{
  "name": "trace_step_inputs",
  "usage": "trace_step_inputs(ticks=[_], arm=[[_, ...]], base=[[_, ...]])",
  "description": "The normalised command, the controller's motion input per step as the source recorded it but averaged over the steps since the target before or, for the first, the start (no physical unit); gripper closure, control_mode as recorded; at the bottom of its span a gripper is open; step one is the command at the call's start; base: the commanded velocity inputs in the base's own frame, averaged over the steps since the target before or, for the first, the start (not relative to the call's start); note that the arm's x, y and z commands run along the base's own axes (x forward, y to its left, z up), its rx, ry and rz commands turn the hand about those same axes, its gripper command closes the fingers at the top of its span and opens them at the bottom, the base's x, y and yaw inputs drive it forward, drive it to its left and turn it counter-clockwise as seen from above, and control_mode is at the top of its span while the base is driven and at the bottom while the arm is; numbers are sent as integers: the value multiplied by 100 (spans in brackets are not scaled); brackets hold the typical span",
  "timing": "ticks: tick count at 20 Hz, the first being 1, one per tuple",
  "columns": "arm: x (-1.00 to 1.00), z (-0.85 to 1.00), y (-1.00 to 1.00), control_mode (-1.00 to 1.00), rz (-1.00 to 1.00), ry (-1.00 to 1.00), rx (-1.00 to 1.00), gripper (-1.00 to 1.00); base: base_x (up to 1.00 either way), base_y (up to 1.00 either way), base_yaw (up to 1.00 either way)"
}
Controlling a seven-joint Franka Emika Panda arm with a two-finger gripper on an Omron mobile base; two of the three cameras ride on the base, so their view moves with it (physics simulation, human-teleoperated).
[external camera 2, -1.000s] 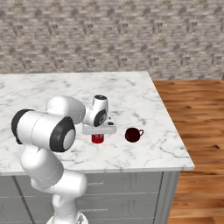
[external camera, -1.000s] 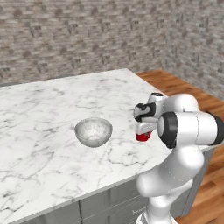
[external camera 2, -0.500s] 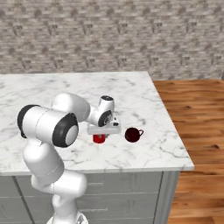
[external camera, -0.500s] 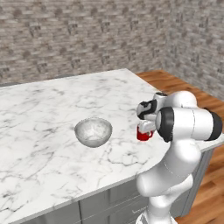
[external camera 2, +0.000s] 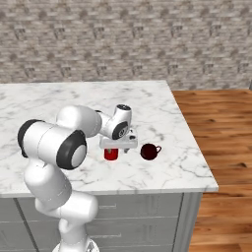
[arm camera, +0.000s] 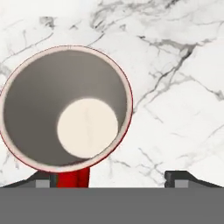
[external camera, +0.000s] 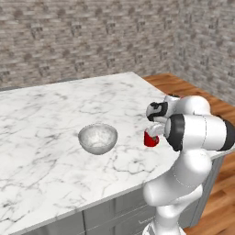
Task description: Clear the mugs and bowl far away from the sink.
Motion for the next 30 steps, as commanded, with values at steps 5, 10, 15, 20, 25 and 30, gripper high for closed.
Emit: trace_step_inputs(ticks=[5, 10, 15, 20, 25, 30], arm=[[-23, 38, 0, -100, 0, -4, 3, -100], [-20, 53, 0, -100, 0, -2, 0, -100], [-39, 72, 10, -100, -2, -2, 0, -100], [-67, 60, 36, -100, -10, -15, -4, -100], [-89, 50, 47, -100, -16, -25, -5, -100], [-77, 54, 16, -100, -16, -25, -2, -100]], base=[[0, 0, 0], [0, 0, 0], [0, 0, 0], [0, 0, 0], [0, 0, 0], [0, 0, 0]])
